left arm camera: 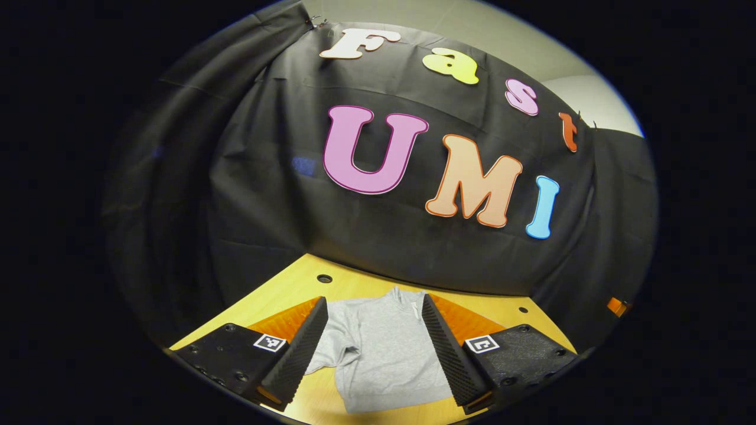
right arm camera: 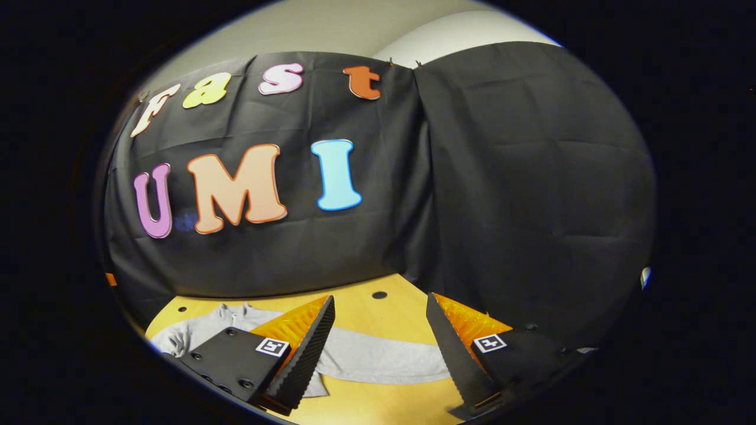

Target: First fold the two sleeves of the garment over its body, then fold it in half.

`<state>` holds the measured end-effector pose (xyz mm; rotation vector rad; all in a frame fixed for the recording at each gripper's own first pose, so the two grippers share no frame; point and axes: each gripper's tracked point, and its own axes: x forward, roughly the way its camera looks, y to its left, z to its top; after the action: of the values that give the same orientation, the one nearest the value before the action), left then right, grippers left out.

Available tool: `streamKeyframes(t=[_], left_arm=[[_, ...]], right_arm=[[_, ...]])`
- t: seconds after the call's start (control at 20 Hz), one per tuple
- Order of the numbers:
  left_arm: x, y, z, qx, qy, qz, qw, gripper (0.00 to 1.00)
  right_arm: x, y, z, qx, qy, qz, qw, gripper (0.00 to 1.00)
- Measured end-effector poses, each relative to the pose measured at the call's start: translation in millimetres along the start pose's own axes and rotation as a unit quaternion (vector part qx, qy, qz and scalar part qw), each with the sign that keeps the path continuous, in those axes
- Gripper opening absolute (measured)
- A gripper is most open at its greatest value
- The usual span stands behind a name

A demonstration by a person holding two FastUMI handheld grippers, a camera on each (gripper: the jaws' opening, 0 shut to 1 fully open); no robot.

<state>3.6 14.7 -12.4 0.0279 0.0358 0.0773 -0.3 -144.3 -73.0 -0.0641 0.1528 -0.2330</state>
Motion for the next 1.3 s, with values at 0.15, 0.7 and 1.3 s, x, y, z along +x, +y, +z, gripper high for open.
streamKeyframes(t=[0.15,0.7,1.3], left_arm=[[-0.4,7.1,2.2,0.015,0.000,0.014,1.000,0.94],[-8.9,-0.8,4.1,0.022,0.002,0.025,0.999,0.94],[-21.8,-4.9,-10.4,0.033,0.021,0.038,0.998,0.94]], right_arm=[[14.5,-38.6,-22.0,0.007,0.025,-0.031,0.999,0.97],[66.6,-115.8,-132.8,-0.003,0.137,-0.076,0.988,0.94],[95.6,-131.8,-233.3,-0.017,0.265,-0.071,0.961,0.98]])
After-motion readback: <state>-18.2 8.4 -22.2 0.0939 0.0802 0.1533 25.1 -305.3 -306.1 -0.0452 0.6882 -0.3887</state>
